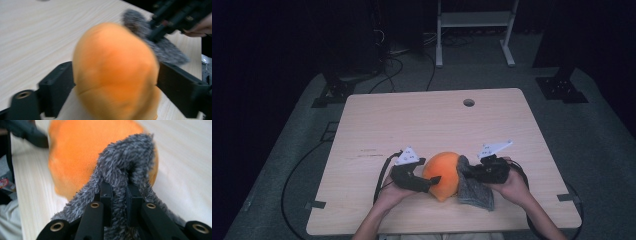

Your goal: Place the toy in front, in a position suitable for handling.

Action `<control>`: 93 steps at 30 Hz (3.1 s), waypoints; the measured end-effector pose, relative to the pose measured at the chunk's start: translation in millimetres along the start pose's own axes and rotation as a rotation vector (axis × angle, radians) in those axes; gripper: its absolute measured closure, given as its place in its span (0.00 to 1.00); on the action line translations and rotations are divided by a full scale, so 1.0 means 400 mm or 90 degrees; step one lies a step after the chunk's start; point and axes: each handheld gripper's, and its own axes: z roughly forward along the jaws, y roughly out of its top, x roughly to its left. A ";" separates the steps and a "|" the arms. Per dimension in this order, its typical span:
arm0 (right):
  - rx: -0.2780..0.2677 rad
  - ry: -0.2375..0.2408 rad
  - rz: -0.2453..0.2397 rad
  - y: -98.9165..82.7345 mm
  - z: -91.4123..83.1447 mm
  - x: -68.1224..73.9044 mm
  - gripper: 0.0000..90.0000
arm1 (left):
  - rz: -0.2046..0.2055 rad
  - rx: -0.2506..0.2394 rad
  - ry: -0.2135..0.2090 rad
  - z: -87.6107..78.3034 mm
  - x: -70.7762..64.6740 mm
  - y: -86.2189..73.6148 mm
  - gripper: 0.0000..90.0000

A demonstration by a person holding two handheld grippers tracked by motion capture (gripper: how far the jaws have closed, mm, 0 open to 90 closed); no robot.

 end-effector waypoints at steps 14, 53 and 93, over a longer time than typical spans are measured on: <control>-0.049 -0.009 0.015 -0.036 -0.113 -0.015 0.86 | 0.187 0.009 -0.010 0.021 -0.077 0.008 0.43; -0.086 0.029 -0.028 0.016 -0.080 0.053 0.87 | 0.165 -0.022 -0.022 -0.005 -0.032 -0.007 0.42; -0.037 0.061 -0.055 -0.011 -0.038 0.087 0.87 | 0.053 -0.007 -0.075 -0.015 -0.004 -0.003 0.18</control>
